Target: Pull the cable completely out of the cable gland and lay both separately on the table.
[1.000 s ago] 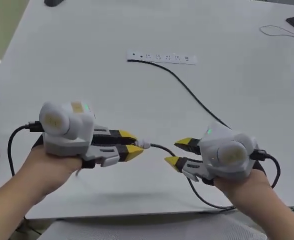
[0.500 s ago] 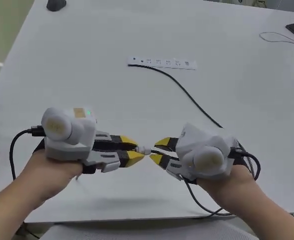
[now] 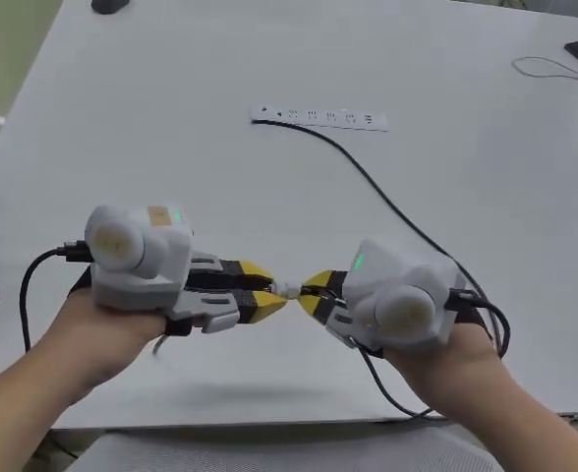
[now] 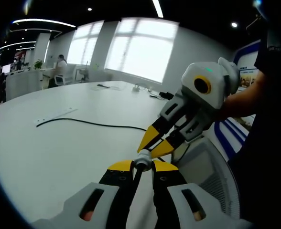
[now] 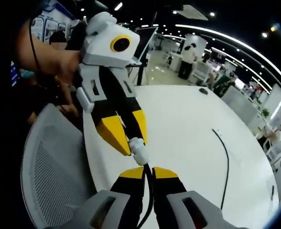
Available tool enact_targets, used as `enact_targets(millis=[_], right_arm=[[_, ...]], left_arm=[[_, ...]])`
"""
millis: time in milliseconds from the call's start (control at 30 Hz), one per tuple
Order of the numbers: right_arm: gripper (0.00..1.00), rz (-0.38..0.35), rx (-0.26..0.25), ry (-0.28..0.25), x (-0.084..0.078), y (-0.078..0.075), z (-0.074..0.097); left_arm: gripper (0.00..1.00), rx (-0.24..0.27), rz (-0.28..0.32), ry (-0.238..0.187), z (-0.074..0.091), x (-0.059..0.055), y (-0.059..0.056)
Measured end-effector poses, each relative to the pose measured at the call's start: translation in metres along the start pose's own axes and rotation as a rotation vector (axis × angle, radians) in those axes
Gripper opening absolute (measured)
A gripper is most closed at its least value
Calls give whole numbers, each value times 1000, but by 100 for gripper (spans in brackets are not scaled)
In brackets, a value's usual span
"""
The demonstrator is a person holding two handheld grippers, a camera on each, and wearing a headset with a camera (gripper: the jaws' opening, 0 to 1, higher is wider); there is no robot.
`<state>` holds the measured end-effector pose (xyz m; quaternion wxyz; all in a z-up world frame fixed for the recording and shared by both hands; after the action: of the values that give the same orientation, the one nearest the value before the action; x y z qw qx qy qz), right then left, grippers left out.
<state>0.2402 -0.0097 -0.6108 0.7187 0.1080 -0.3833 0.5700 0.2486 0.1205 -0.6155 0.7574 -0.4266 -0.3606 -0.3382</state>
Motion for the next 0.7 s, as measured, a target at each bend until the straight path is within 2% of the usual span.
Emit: enact_targets(millis=[300, 700], right_arm=[[0, -118, -24, -5, -10, -4, 2], [0, -389, -77, 18, -44, -13, 5]], left_arm=[[15, 11, -8, -7, 2, 1, 0], [15, 15, 2, -32, 7, 5, 0]])
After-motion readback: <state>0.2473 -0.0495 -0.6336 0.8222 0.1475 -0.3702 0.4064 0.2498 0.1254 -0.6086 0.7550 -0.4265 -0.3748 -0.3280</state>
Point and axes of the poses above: the centre of the closed fingertips' face, and the gripper's own axes: z roughly backward along the fingers, y roughly to its left, x roughly out of its top, the point moved 8 cm from there along z, roughly backward along the fingers, and after that the axes turned 8 degrees about z, right-handed, at the moved point
